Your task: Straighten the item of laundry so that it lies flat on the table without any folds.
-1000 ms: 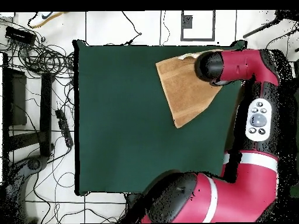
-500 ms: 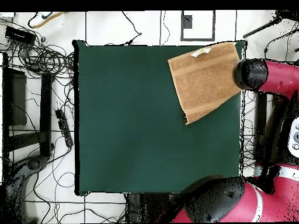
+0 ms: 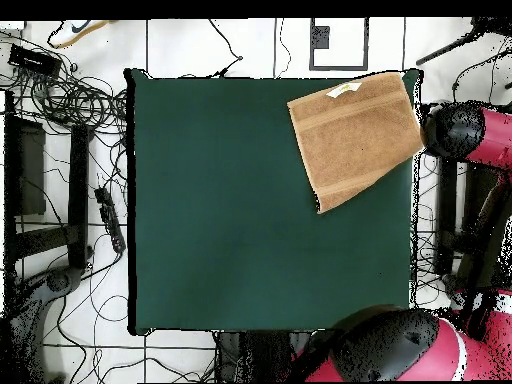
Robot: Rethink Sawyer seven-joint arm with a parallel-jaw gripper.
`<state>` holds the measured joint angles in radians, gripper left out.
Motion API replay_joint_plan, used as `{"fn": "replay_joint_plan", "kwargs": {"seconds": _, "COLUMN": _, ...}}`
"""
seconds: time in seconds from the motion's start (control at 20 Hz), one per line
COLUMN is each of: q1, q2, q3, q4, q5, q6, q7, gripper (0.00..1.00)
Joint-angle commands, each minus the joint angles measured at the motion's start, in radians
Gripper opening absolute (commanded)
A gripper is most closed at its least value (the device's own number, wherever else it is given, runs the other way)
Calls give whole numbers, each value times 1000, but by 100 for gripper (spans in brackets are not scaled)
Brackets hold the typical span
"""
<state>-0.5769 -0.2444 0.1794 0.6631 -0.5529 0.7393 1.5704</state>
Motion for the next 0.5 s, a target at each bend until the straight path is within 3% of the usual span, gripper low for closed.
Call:
{"fn": "replay_joint_plan", "kwargs": {"seconds": 0.05, "q1": 69, "q2": 58, "q3": 100, "q4": 4, "q5": 85, "q6": 165, "q7": -7, "gripper": 100}}
{"fn": "replay_joint_plan", "kwargs": {"seconds": 0.15, "q1": 71, "q2": 57, "q3": 112, "q4": -15, "q5": 130, "q6": 268, "q7": -10, "gripper": 100}}
{"fn": "replay_joint_plan", "kwargs": {"seconds": 0.25, "q1": 103, "q2": 37, "q3": 68, "q4": -40, "q5": 122, "q6": 322, "q7": 13, "gripper": 100}}
{"fn": "replay_joint_plan", "kwargs": {"seconds": 0.5, "q1": 236, "q2": 9, "q3": -123, "q4": -131, "q5": -15, "q6": 433, "q7": 152, "gripper": 100}}
